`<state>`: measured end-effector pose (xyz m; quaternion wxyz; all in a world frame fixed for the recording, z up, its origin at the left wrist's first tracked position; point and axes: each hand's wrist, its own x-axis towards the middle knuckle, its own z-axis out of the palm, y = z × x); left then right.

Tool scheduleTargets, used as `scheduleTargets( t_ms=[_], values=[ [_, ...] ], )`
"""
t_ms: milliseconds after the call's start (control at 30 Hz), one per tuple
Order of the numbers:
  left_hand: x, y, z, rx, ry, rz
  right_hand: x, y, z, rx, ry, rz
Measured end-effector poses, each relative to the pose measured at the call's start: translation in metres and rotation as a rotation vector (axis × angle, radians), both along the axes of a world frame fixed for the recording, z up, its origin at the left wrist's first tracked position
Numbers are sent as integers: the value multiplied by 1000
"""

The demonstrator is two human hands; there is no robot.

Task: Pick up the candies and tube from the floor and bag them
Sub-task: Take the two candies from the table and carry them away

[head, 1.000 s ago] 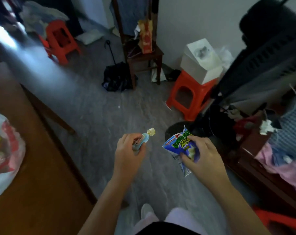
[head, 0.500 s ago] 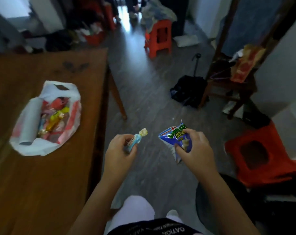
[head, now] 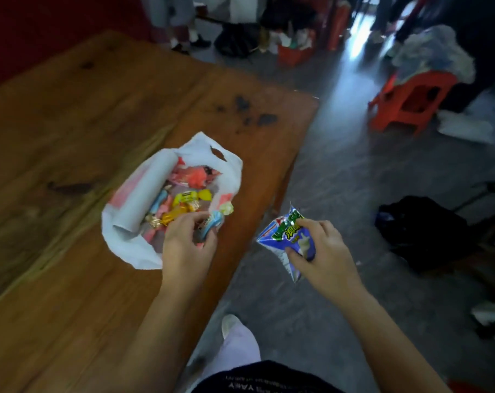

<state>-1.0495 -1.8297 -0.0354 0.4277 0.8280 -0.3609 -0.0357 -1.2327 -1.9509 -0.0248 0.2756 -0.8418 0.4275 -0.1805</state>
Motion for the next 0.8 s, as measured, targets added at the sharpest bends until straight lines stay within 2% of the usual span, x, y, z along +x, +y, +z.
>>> scheduleTargets(
  t_ms=[300,567,733,800],
  values=[
    [74,-9,-17,61,96,348,117,-63,7,-48,-48,402],
    [100,-45,-25,203,103,535,177,-112,14,-70,-52,709],
    [106,-54,-34,359,59,489,202,-130,15,-102,-47,854],
    [100,-51,-32,355,76,525,208,-131,17,-86,-40,910]
  ],
)
